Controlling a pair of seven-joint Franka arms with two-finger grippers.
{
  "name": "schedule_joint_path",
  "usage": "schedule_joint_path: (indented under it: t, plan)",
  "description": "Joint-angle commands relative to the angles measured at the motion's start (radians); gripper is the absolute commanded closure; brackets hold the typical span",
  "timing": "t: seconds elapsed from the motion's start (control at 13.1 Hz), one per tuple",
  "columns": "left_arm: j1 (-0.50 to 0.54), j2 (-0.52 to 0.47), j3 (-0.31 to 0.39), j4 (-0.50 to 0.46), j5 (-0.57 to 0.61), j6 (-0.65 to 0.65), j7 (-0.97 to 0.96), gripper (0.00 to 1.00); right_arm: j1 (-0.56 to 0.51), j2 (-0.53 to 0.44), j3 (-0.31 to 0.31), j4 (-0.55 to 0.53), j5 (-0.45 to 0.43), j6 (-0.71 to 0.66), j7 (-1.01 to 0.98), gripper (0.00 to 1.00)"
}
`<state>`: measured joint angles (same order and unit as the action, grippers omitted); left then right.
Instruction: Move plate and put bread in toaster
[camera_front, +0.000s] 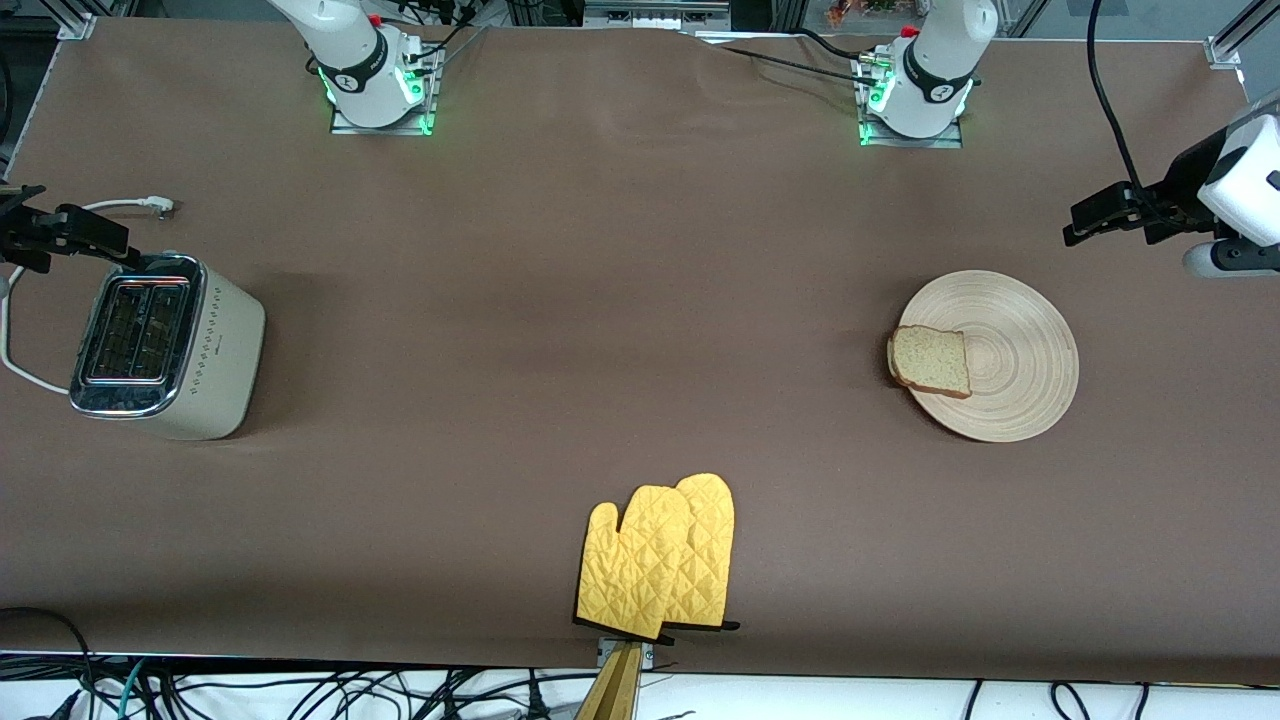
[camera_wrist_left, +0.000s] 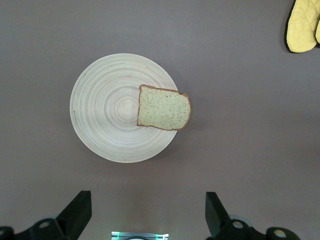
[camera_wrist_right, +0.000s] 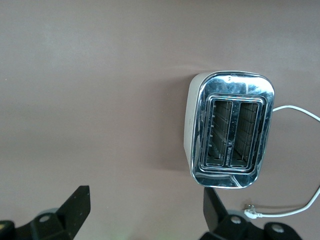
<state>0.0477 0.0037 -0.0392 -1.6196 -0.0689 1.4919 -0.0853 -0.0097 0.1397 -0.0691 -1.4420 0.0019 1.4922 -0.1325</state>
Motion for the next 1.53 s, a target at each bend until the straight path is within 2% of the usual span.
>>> schedule_joint_path:
  t: [0.0, 0.38, 0.76, 0.99, 1.3, 1.45]
  plan:
    - [0.009, -0.021, -0.005, -0.025, 0.004, 0.014, 0.016, 0.0, -0.006, -0.008, 0.005, -0.011, -0.003, 0.0, 0.002, 0.0]
    - [0.017, -0.022, -0.004, -0.026, 0.014, 0.019, 0.024, 0.0, -0.006, -0.008, 0.005, -0.011, -0.003, 0.0, 0.004, 0.0]
    - [0.023, -0.022, -0.001, -0.025, 0.052, 0.103, 0.027, 0.0, -0.006, -0.008, 0.005, -0.011, -0.003, 0.0, 0.004, 0.0]
    - [0.027, -0.022, 0.002, -0.028, 0.057, 0.105, 0.028, 0.0, -0.006, -0.008, 0.005, -0.011, -0.003, 0.0, 0.005, 0.0]
    - [0.06, -0.018, 0.008, -0.057, 0.057, 0.113, 0.027, 0.0, -0.006, -0.008, 0.005, -0.011, -0.003, 0.003, 0.005, 0.0]
    - [0.075, -0.014, 0.025, -0.08, 0.096, 0.14, 0.032, 0.0, -0.006, -0.008, 0.005, -0.011, -0.003, 0.002, 0.005, 0.0]
